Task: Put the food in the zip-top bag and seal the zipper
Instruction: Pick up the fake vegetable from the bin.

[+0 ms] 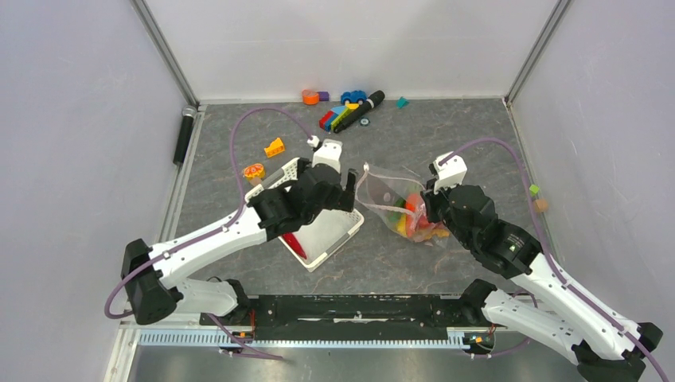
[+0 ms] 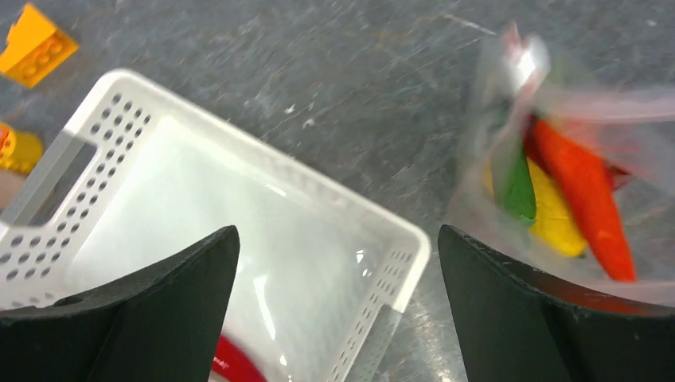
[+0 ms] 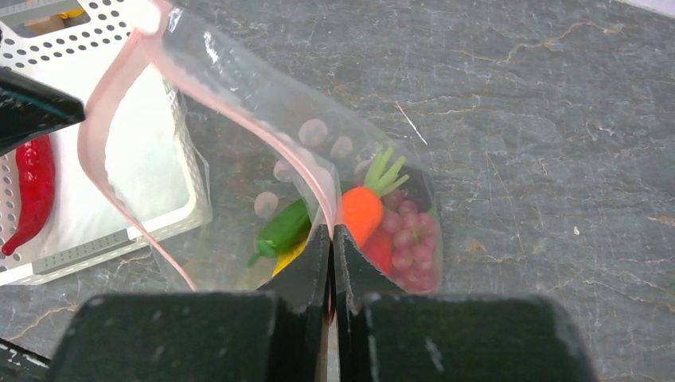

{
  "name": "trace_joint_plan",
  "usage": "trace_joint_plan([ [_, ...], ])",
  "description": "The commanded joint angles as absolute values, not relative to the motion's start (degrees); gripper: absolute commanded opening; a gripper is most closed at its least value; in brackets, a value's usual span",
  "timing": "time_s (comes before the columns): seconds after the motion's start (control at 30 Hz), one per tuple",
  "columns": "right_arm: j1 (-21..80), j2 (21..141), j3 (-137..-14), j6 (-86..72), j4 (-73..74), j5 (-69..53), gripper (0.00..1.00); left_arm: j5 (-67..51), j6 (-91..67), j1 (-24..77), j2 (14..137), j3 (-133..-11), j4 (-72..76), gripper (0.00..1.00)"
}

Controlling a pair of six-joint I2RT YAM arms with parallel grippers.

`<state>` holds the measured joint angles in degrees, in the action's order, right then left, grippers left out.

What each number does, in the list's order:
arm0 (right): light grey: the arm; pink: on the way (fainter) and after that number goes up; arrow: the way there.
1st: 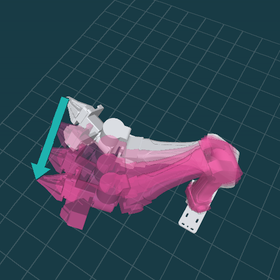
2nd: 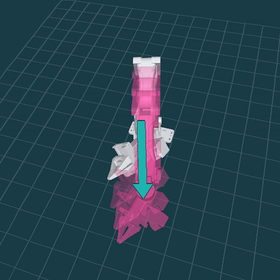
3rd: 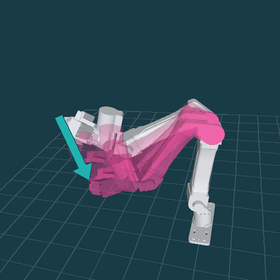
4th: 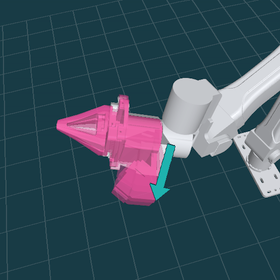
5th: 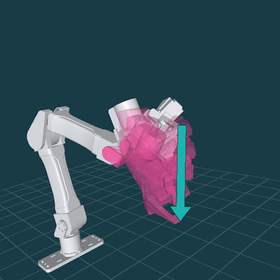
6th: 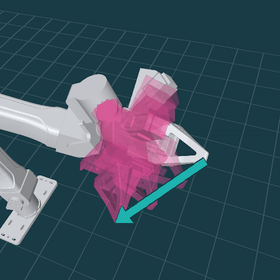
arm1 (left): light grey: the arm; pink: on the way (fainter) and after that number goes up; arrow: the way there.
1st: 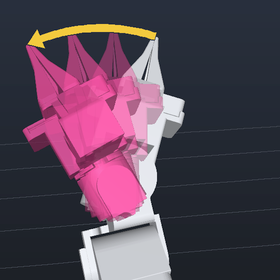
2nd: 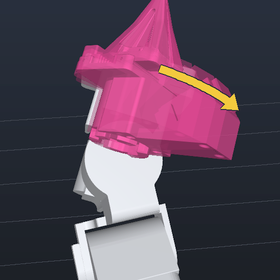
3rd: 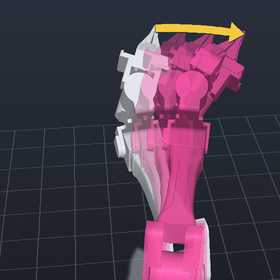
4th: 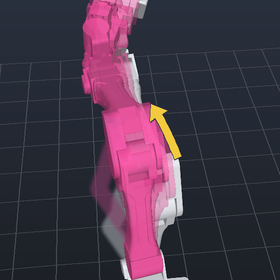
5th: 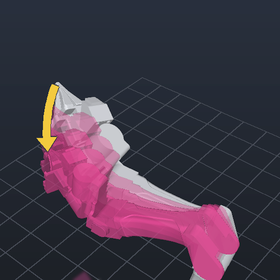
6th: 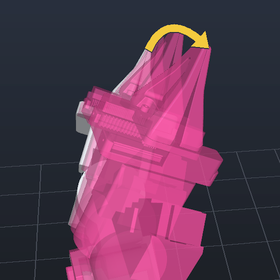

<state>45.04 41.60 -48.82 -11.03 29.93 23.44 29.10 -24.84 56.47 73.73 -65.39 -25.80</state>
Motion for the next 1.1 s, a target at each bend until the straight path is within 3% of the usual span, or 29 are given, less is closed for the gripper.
trace_joint_plan([
  [0.0,45.0,41.4,-48.0,-10.4,27.0,26.3,0.05,33.6,-31.0,53.1,69.2,-60.6,-29.1,1.00],
  [0.2,45.0,41.2,-47.6,-10.2,26.9,27.2,0.04,25.6,-36.5,41.1,73.3,-57.8,-34.0,1.00],
  [0.6,45.0,40.7,-47.1,-9.9,27.0,29.0,0.05,35.8,-43.3,39.4,83.3,-60.1,-46.5,1.00],
  [1.07,45.0,39.0,-46.4,-10.3,27.3,30.8,0.05,33.0,-44.4,36.3,88.7,-54.6,-36.9,0.96],
])
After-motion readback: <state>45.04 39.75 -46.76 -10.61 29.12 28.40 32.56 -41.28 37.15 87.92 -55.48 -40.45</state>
